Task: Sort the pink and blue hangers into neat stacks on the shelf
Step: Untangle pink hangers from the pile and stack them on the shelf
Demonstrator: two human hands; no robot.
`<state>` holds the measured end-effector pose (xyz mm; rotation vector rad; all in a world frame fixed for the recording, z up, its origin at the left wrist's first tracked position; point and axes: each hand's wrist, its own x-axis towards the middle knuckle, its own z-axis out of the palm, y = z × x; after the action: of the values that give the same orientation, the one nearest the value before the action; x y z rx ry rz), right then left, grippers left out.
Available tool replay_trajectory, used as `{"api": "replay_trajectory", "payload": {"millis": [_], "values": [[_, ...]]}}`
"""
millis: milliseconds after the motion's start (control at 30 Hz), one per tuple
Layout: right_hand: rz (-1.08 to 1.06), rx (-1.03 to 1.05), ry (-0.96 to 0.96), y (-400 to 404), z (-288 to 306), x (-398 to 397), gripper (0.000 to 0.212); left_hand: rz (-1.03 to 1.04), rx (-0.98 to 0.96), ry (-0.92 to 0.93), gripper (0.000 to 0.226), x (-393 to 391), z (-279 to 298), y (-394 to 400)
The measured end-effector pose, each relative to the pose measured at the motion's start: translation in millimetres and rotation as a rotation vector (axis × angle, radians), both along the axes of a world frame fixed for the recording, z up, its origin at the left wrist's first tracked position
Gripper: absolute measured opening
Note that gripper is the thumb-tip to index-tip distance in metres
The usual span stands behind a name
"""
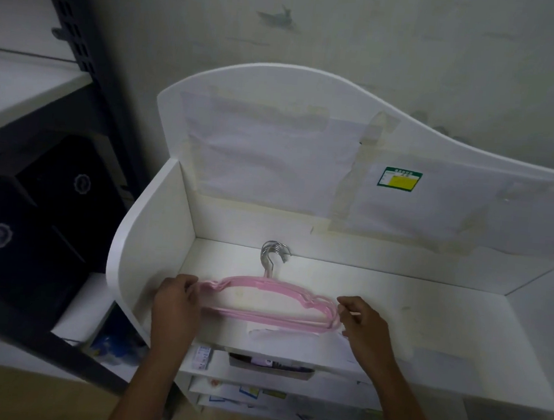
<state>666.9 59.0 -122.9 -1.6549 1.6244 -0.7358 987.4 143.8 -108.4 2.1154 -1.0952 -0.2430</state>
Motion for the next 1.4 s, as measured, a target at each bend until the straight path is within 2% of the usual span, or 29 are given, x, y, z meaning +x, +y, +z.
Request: {"api": "replay_trajectory", "payload": {"millis": [100,433,700,967,1133,1400], "values": [[0.047,-0.021,0.090,-1.2,3.3,8.2,0.020,-0.057,0.049,-0.086,0.016,1.2,-5.1,-3.3],[0.049,-0.061,0.463,-5.3,15.4,30.4,0.013,-0.012,0.203,-0.057,0.020,7.5,-1.5,-19.6],[0.118,-0.042,0.481,-11.3,16.6,36.8,0.026,0.032,0.233,0.007,0.024,11.5,-1.1,-22.2],[0.135,-0.021,0.595,-12.8,20.5,40.5,0.004,0.000,0.288,-0.019,0.026,9.4,-3.2,-27.8],[0.103,-0.068,0.616,-15.2,16.8,44.8,0.008,0.014,0.317,0.009,0.025,12.9,-6.0,-32.4],[0.136,-0.051,0.604,-17.5,17.9,42.7,0.009,-0.052,0.334,-0.054,0.016,11.4,-3.8,-30.0]]}}
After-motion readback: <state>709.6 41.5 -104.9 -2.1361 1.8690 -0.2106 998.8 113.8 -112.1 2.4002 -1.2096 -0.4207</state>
